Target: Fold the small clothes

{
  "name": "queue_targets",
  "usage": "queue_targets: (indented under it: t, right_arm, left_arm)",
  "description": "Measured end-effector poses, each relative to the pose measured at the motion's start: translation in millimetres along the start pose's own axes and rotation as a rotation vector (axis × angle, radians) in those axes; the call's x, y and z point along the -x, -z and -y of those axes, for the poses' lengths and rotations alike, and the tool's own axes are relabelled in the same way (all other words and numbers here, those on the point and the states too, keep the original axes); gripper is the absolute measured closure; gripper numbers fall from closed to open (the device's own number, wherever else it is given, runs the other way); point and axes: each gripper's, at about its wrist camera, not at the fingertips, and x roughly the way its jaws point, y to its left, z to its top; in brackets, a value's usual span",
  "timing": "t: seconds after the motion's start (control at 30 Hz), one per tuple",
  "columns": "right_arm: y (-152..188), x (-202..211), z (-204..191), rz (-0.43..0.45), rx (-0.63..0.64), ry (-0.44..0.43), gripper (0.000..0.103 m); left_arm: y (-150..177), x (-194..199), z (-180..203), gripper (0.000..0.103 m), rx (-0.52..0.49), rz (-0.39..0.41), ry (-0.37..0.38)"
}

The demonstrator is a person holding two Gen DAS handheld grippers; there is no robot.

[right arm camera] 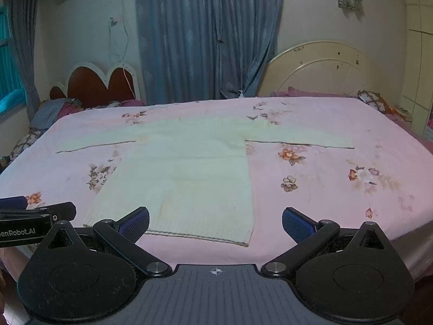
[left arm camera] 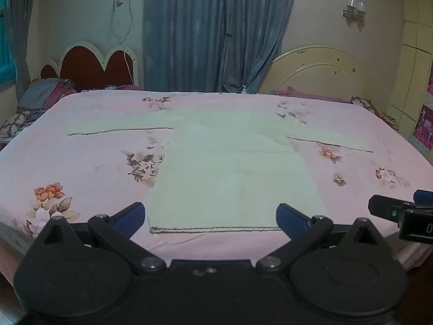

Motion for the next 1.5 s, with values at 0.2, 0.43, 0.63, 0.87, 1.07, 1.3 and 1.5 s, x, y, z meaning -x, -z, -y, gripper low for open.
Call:
queue_targets:
  t: [0.2,0.43,0.63,0.87,1.07,1.3,1.5]
  right_arm:
    - [0.3,-1.1,1.3,-0.002,-0.003,0.000,0.000]
    - [-1.7,-5.0,2.5,-0.002,-0.007,0.003,0.000]
    - [2.2,-2.3,5.1,0.003,-0.013,0.004,0.000]
    - [1.3,-2.4,7.4,0.003,-0.019,0.009,0.000]
    - [1.0,-2.3,7.4,0.002,-0.018,0.008,0.000]
    - [0.7,-2.3,7.6,0.001,-0.018,0.009,0.000]
    - [1.9,-2.9,11.0,0.001,-0.017,0.016,0.000]
  left_arm:
    - [0.2,0.1,0.1,0.000,-0.012,0.002,-0.010]
    - [1.7,-5.1,-3.0,0.000,-0.017,0.003,-0.005]
    - [-0.2,-2.2,1.9,0.000,-0.025,0.005,-0.004]
    - [-1.3,-0.8,1.7,0.000,-0.028,0.006,-0.002]
    - [-1.2,0.2,3.3,0.000,-0.031,0.011,-0.006]
    - [-2.3,1.2,5.8,0.000,-0.037,0.013,-0.011]
    - [-5.0,3.7,7.4,0.000,-0.031,0.009,-0.007]
